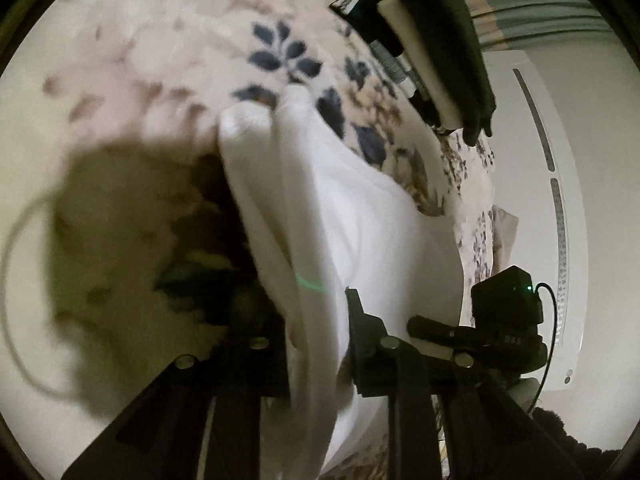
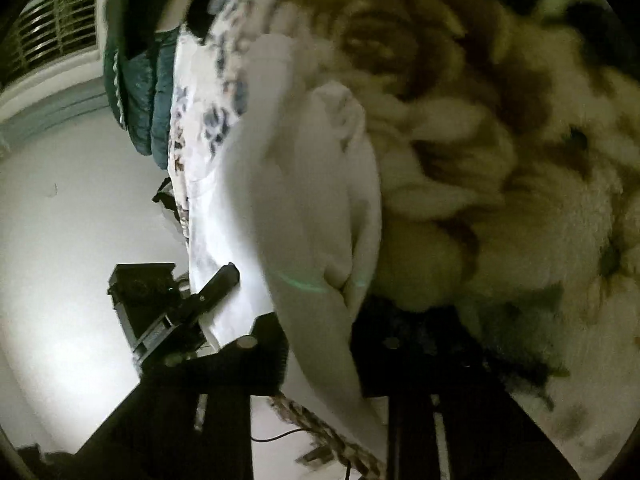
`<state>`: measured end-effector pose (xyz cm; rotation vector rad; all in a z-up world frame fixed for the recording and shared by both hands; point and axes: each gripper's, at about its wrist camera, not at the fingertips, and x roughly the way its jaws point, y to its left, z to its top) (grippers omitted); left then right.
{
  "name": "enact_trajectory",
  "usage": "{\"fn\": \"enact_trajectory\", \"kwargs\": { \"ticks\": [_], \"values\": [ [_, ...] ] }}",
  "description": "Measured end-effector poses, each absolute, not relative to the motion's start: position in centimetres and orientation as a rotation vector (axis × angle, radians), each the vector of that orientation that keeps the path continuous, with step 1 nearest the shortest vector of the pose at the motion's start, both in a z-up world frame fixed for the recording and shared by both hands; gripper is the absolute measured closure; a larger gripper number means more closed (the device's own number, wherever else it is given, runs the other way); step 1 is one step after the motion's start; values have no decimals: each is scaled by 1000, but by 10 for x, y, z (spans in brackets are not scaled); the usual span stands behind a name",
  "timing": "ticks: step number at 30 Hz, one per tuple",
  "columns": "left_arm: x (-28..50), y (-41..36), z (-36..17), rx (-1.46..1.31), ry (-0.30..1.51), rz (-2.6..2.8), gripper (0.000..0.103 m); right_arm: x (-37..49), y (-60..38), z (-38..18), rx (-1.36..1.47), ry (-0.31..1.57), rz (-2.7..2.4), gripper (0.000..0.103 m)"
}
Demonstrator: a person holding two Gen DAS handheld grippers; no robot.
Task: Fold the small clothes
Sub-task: 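Lift the folded T-shirt with both tools and place it onto the black garment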
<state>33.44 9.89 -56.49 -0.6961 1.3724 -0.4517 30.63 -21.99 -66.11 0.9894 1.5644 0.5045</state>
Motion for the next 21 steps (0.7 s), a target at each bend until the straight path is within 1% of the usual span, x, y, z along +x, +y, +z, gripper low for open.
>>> {"fn": "enact_trajectory", "kwargs": {
  "ticks": [2, 6, 12, 16, 21],
  "values": [
    [337, 97, -554, -677, 1367, -445, 86, 309, -217, -648, 964, 1554, 490, 87],
    [348, 96, -525, -656, 1364, -455, 86, 314, -213, -611, 932, 1531, 480, 88],
    [391, 78, -448, -585, 1312, -490, 86, 349, -214, -527, 921, 1455, 464, 88],
    [451, 53, -395, -560, 1244, -501, 86, 391, -232, -469, 894, 1386, 459, 88],
    [535, 25, -361, -535, 1171, -485, 86, 478, -262, -414, 836, 1297, 456, 88]
  ]
}}
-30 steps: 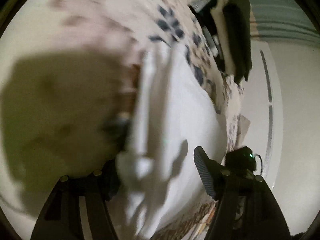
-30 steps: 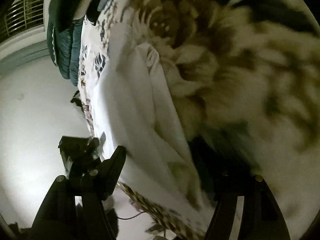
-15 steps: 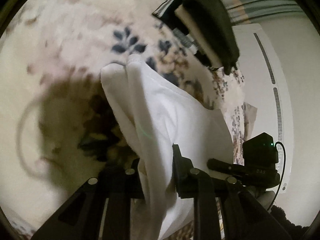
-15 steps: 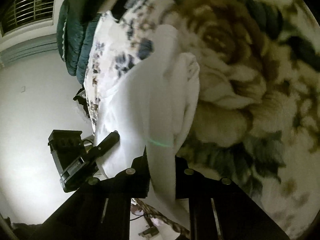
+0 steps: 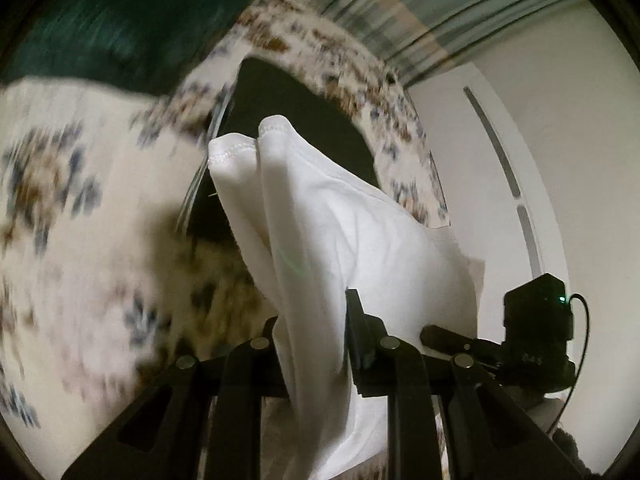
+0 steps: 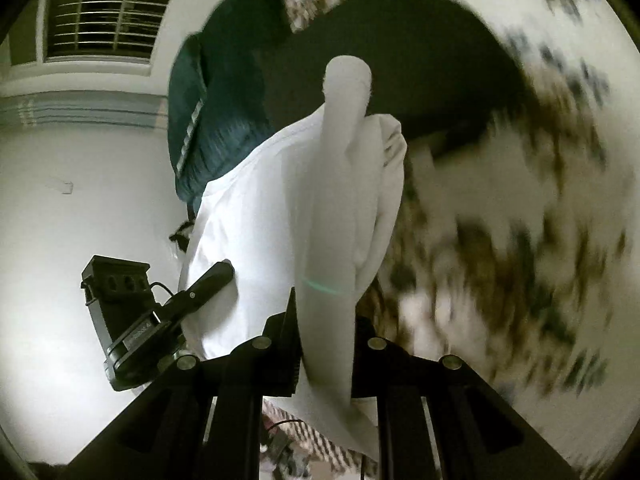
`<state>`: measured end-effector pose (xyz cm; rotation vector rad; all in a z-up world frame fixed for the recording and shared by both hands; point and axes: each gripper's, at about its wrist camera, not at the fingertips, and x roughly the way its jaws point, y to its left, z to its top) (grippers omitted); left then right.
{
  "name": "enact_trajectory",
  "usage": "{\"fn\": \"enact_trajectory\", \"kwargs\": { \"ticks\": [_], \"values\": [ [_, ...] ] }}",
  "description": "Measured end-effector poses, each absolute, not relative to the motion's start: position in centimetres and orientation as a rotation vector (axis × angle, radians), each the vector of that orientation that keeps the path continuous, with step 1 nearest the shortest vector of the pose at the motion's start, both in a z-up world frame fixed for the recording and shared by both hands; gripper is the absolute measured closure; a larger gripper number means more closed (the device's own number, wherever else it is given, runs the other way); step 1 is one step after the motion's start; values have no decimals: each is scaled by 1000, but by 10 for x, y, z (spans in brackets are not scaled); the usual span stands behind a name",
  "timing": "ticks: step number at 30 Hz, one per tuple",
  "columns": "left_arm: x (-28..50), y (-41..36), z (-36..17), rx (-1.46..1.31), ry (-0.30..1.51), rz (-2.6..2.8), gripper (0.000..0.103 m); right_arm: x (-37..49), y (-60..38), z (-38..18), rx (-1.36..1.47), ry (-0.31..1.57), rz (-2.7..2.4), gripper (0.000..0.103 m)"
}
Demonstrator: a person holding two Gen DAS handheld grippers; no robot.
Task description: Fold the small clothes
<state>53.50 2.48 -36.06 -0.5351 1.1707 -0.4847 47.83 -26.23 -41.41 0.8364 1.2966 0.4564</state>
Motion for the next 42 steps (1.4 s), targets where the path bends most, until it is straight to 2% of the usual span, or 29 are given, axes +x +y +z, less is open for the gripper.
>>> {"fn": "enact_trajectory", "kwargs": {
  "ticks": [5, 10, 14, 18, 20, 21, 22, 23, 24, 25, 26, 34, 42],
  "values": [
    [625, 10, -359, -506, 1124, -440, 85, 586, -272, -395, 766, 1244, 467, 88],
    [695, -7, -397, -401, 1157, -327, 83, 676, -275, -415, 690, 1245, 460, 88],
    [715, -22, -422, -273, 1176, -262, 83, 711, -271, -444, 626, 1273, 422, 88],
    [715, -23, -428, -237, 1144, -213, 78, 721, -267, -465, 590, 1318, 360, 85],
    [711, -23, -419, -216, 1105, -184, 71, 717, -263, -464, 514, 1326, 296, 69],
    [709, -24, -414, -198, 1085, -170, 55, 714, -262, -461, 482, 1327, 274, 63],
    [706, -24, -409, -182, 1068, -160, 23, 710, -257, -456, 417, 1326, 238, 46],
    [706, -23, -407, -178, 1068, -156, 7, 707, -254, -453, 369, 1321, 203, 26],
    [702, -23, -403, -172, 1061, -150, 0, 703, -253, -448, 315, 1307, 154, 17],
    [700, -23, -399, -154, 1051, -131, 0, 694, -251, -443, 269, 1290, 107, 6],
    [695, -24, -394, -120, 1038, -103, 0, 686, -252, -438, 245, 1282, 66, 0],
    [641, -30, -341, -34, 976, -41, 0, 615, -265, -391, 60, 1181, -210, 0],
    [555, -37, -264, 6, 916, -18, 0, 530, -254, -284, 4, 1049, -249, 0]
  ]
}}
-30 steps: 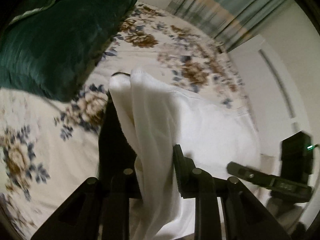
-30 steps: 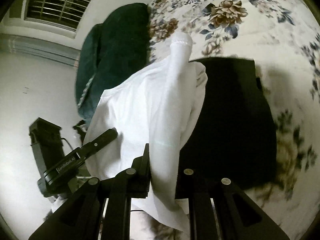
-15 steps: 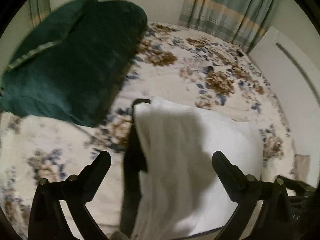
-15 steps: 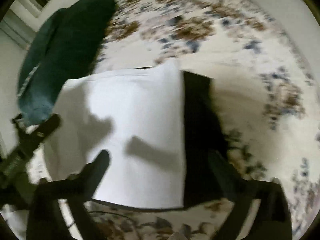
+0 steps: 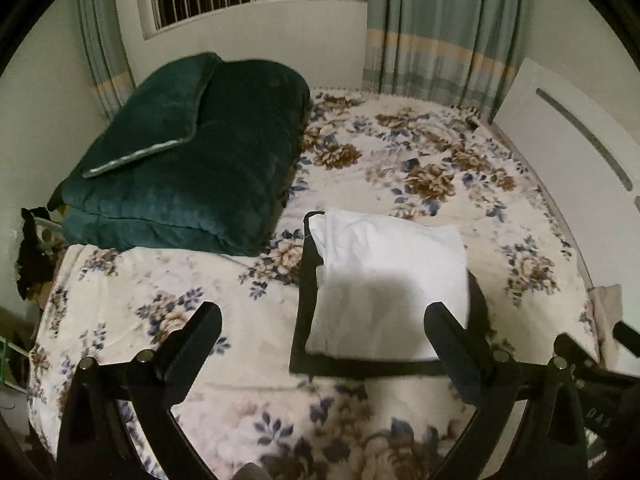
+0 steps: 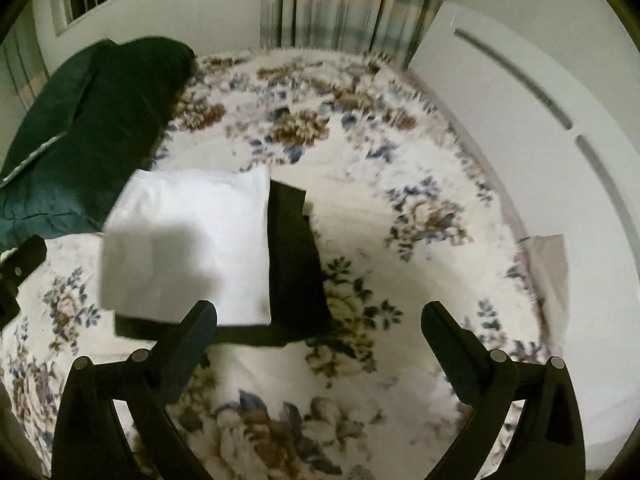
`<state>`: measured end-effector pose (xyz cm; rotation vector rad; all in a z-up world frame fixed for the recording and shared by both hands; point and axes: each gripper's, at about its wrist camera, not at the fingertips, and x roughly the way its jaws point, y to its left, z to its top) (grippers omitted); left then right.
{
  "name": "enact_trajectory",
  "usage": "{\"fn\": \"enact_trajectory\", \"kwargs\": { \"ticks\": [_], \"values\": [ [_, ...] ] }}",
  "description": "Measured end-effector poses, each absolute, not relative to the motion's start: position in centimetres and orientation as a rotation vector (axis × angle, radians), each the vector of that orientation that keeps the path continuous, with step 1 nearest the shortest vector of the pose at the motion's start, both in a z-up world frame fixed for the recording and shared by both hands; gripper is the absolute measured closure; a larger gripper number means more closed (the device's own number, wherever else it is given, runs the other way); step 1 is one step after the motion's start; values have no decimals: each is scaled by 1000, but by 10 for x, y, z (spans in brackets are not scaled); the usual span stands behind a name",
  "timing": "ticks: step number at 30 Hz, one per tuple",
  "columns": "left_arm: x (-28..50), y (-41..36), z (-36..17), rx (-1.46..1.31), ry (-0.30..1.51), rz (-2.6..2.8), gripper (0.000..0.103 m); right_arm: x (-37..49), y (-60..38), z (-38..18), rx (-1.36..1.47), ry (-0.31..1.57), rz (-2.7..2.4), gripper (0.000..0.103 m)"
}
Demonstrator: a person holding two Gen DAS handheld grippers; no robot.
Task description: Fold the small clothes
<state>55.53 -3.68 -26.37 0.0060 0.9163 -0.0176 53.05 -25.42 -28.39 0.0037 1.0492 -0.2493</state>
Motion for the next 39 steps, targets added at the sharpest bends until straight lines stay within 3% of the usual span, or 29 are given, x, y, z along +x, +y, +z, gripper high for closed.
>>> {"fn": "enact_trajectory", "kwargs": {
  "ticks": [13, 22, 39],
  "values": [
    [403, -38, -126, 21, 766, -64, 0, 361, -222, -110, -35, 859, -260, 0],
    [328, -33, -66, 9, 698, -98, 0, 257, -202, -17, -63, 724, -260, 0],
    [262, -25, -32, -6, 652, -74, 0, 161, -190, 52, -39, 625, -226, 0]
  ]
}}
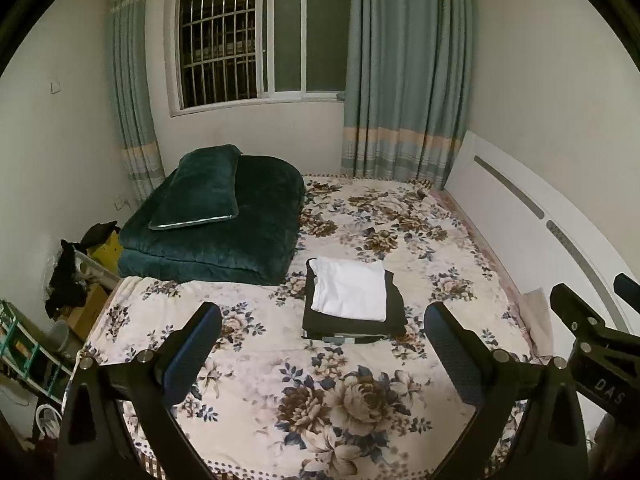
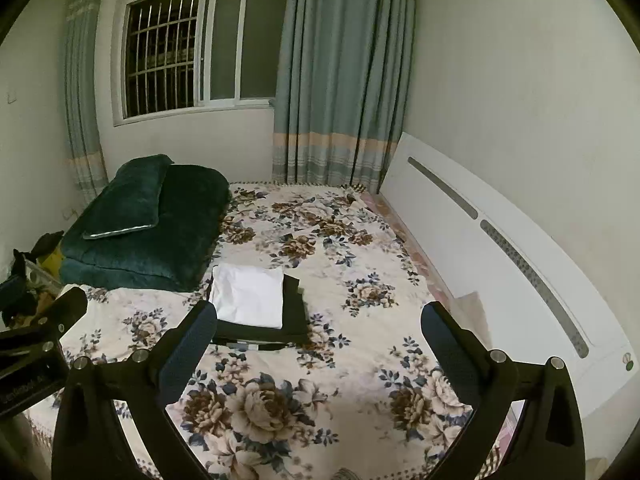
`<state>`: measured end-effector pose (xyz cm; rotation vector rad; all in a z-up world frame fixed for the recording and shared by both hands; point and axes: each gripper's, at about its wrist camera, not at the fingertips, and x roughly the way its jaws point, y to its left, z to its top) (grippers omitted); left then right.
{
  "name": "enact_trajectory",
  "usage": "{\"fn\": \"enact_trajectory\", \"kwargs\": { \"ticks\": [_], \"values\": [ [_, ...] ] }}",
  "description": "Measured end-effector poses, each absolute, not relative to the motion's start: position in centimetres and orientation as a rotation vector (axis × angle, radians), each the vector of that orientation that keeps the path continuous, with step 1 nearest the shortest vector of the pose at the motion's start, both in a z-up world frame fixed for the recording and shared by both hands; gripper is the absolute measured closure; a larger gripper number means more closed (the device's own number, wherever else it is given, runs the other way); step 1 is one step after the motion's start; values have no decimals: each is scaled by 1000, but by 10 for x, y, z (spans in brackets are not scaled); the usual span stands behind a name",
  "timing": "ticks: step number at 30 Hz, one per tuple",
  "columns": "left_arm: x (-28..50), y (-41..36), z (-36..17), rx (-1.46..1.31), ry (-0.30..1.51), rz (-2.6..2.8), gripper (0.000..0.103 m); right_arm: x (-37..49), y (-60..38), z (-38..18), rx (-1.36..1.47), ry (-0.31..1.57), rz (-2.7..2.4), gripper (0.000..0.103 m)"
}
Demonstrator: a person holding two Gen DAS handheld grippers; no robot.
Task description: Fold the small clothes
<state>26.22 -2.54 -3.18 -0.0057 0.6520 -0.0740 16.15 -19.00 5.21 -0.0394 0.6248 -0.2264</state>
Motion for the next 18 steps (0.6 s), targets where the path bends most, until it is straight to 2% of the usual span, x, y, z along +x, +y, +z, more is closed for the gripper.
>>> {"fn": "enact_trajectory", "kwargs": {
  "ticks": [18],
  "values": [
    [250, -22, -21, 1, 619, -27, 0, 162, -193, 53, -36, 626, -178, 0]
  ]
}}
